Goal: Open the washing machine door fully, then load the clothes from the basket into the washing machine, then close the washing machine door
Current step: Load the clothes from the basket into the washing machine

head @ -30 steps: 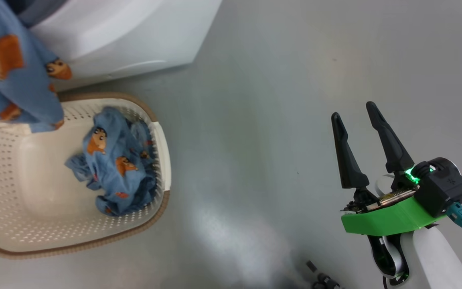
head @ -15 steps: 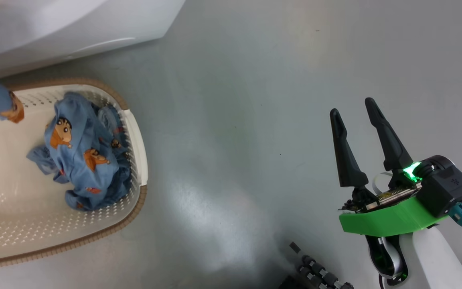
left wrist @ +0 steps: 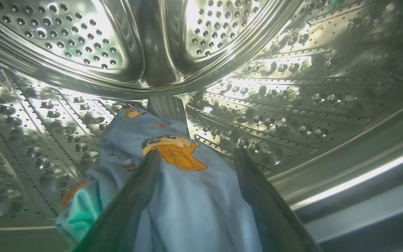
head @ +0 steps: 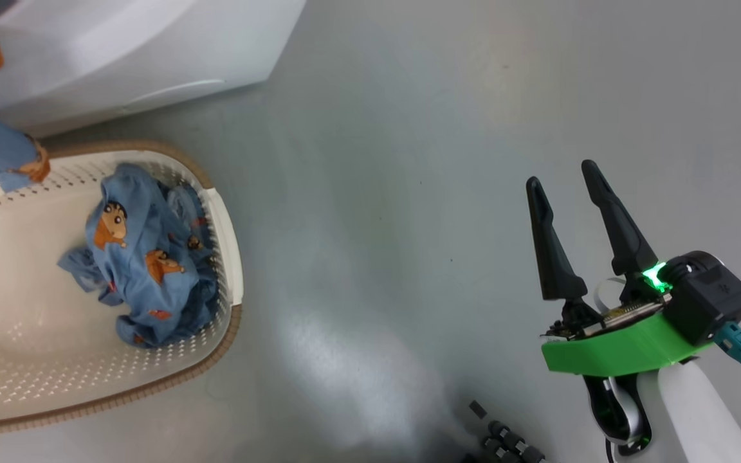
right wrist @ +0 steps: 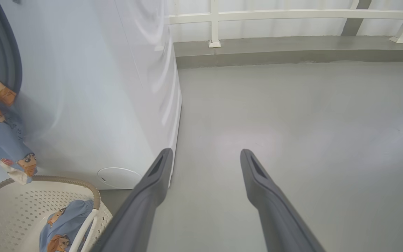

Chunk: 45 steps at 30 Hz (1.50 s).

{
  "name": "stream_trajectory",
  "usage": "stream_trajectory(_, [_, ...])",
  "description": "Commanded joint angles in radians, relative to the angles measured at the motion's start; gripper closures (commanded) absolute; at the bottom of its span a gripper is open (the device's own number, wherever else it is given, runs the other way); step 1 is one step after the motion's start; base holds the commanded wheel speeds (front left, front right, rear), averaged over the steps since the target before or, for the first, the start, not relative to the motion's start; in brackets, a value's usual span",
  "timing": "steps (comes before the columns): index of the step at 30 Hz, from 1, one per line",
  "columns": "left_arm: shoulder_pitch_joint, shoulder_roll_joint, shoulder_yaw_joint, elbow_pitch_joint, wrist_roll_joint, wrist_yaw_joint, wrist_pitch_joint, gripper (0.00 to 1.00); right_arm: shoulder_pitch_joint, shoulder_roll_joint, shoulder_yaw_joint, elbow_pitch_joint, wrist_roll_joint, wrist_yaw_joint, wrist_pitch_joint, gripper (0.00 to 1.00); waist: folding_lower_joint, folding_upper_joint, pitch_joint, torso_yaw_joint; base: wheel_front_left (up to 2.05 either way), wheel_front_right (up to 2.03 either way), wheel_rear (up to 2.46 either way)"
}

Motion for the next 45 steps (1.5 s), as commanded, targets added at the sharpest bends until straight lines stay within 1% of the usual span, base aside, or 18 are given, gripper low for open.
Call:
stream_trajectory(1, [-0.008,0.053,0.007,-0.009,-0.010,0.001,0.000,0.00,-0.001,-0.009,0.022,-0.011,0.004,0.004,-0.008,0.00,0.0000,0.0000,-0.017,0.004,0.00,0.00,0.00])
stream_trajectory(4, [-0.006,0.056,-0.004,-0.006,-0.020,0.001,-0.031,0.00,-0.005,-0.009,0.020,-0.005,0.003,0.004,-0.008,0.00,0.0000,0.0000,-0.030,0.008,0.00,0.00,0.00])
stream_trajectory(6, [0.006,0.054,-0.019,-0.011,-0.031,0.001,-0.077,0.00,-0.008,-0.009,0.016,-0.003,0.001,0.004,-0.008,0.00,0.0000,0.0000,-0.046,0.014,0.00,0.00,0.00])
stream_trajectory(13, [0.123,0.053,-0.079,-0.029,-0.096,0.000,-0.229,0.00,-0.031,-0.009,0.018,0.031,-0.012,0.004,-0.008,0.00,0.0000,0.0000,-0.132,0.045,0.00,0.00,0.00])
stream_trajectory(16, [0.181,0.053,-0.099,-0.043,-0.117,0.000,-0.264,0.00,-0.039,-0.009,0.016,0.055,-0.018,0.004,-0.008,0.00,0.0000,0.0000,-0.179,0.065,0.00,0.00,0.00])
stream_trajectory(20, [0.264,0.047,-0.103,-0.072,-0.144,0.000,-0.279,0.00,-0.046,-0.021,0.014,0.084,-0.013,0.004,-0.008,0.00,0.0000,0.0000,-0.247,0.093,0.00,0.00,0.00])
stream_trajectory(25, [0.391,0.027,-0.036,-0.155,-0.127,0.000,-0.281,0.00,-0.045,-0.050,0.017,0.118,0.012,0.004,-0.008,0.00,0.0000,0.0000,-0.333,0.129,0.00,0.00,0.00])
stream_trajectory(31, [0.570,-0.015,0.047,-0.264,-0.064,0.000,-0.281,0.00,-0.026,-0.093,0.013,0.154,0.052,0.004,-0.008,0.00,0.0000,0.0000,-0.442,0.177,0.00,0.00,0.00])
stream_trajectory(32, [0.625,-0.033,0.068,-0.304,-0.042,0.000,-0.281,0.00,-0.015,-0.108,0.009,0.163,0.065,0.004,-0.008,0.00,0.0000,0.0000,-0.476,0.196,0.00,0.00,0.00])
stream_trajectory(35, [0.709,-0.052,0.092,-0.359,0.002,0.000,-0.281,0.00,0.004,-0.128,0.007,0.175,0.083,0.004,-0.008,0.00,0.0000,0.0000,-0.525,0.222,0.00,0.00,0.00])
stream_trajectory(40, [0.842,-0.079,0.139,-0.423,0.047,0.000,-0.281,0.00,0.037,-0.155,0.000,0.186,0.105,0.004,-0.008,0.00,0.0000,0.0000,-0.595,0.256,0.00,0.00,0.00])
stream_trajectory(45, [0.966,-0.104,0.197,-0.482,0.083,0.005,-0.281,0.00,0.064,-0.177,-0.004,0.192,0.124,0.004,-0.008,0.00,0.0000,0.0000,-0.642,0.279,0.00,0.00,0.00])
